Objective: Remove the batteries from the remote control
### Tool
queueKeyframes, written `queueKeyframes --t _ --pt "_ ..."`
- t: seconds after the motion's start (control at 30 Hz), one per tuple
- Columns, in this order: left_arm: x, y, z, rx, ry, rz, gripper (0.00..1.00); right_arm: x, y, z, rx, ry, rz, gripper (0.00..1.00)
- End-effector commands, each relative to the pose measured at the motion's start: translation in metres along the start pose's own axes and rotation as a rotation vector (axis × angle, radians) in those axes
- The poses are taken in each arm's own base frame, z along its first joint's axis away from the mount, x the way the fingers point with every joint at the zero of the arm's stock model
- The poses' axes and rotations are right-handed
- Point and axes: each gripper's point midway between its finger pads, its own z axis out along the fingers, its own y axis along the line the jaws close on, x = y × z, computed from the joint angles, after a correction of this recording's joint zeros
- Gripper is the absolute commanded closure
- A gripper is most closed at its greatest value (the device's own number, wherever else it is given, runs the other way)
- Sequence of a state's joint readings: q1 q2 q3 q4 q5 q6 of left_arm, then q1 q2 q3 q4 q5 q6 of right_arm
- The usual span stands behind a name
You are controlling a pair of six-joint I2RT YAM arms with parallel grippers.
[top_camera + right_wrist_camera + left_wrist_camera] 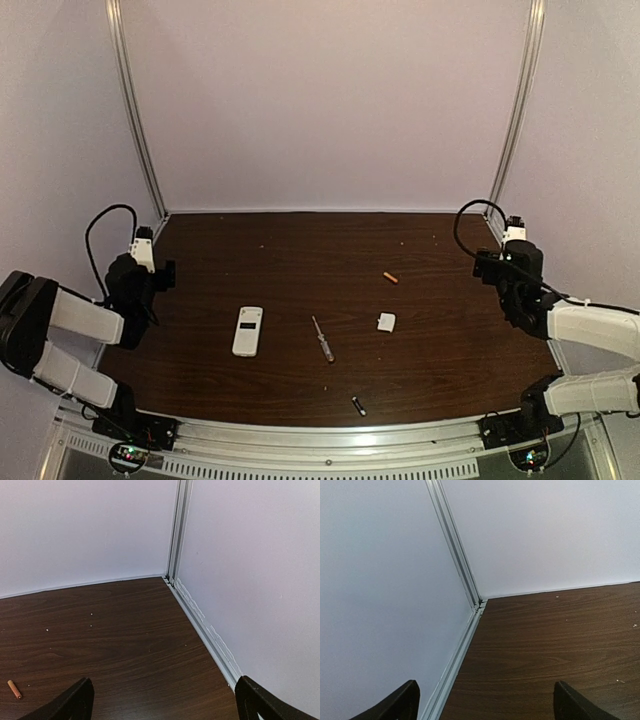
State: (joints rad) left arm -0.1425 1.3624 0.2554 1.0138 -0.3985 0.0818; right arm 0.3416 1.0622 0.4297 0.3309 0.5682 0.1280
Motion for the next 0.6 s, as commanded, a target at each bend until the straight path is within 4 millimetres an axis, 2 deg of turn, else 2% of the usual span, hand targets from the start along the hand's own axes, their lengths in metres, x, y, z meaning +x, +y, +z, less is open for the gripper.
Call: queueKeyframes --t 0.0,0.13,0.33,0.57 --pt "-0.017 0.001 0.006 0.000 -0.075 -0.060 0.05 -0.006 0.003 0.002 -0.084 -0.087 0.038 0.00" --pt "-0.001 -0.006 0.008 0.022 -0.071 -0.047 0.04 -0.007 0.003 -0.001 -0.109 -0.163 0.020 0.00" --pt "0.001 -0.009 0.015 0.048 -0.059 -0.050 0.06 -0.002 -0.003 0.004 -0.125 -0.235 -0.005 0.00" --pt "0.006 0.005 0.017 -0.006 -0.042 -0.098 0.03 0.012 -0.001 0.017 -0.174 -0.261 0.005 0.00"
